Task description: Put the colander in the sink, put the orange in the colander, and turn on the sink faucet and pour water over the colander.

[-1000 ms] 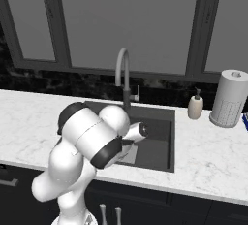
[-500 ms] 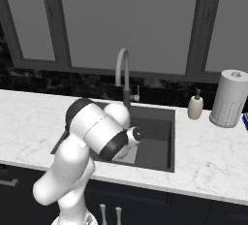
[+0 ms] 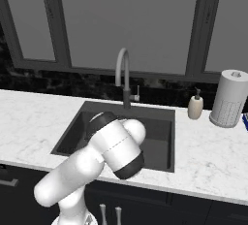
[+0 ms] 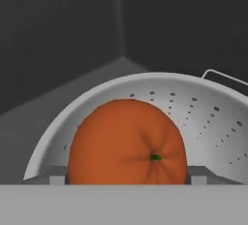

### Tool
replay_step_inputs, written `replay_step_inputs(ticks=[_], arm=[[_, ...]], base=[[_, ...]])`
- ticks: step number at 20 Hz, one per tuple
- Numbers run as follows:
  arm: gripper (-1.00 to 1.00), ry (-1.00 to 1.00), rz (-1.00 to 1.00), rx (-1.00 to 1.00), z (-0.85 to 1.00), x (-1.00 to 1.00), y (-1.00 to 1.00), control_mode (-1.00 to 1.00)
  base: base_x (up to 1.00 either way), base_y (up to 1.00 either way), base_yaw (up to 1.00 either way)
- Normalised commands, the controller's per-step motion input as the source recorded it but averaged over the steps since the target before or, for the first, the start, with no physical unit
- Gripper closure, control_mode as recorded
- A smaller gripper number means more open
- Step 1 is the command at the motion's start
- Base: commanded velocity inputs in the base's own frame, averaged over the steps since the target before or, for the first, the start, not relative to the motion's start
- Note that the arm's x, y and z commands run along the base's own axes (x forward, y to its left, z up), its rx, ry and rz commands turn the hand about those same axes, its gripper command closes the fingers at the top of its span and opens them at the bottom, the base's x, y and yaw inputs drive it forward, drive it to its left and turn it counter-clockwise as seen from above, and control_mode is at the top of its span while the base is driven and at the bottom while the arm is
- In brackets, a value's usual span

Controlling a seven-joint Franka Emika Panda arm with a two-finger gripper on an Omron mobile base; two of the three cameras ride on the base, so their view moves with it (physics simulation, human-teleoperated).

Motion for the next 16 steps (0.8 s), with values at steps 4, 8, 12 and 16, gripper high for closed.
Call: replay_step_inputs(ticks=[4, 8, 12, 16], arm=[[-1.00, -0.01, 0.00, 0.00, 0.06, 0.01, 0.00, -1.00], [-1.00, 0.00, 0.00, 0.00, 0.28, 0.04, 0.00, -1.00], [-1.00, 0.00, 0.00, 0.00, 0.54, 0.08, -0.16, -1.00], [-1.00, 0.00, 0.01, 0.02, 0.86, 0.01, -0.64, -1.00]], base=[[0.00, 0.00, 0.00], [0.00, 0.00, 0.00], [0.00, 0.00, 0.00], [0.00, 0.00, 0.00]])
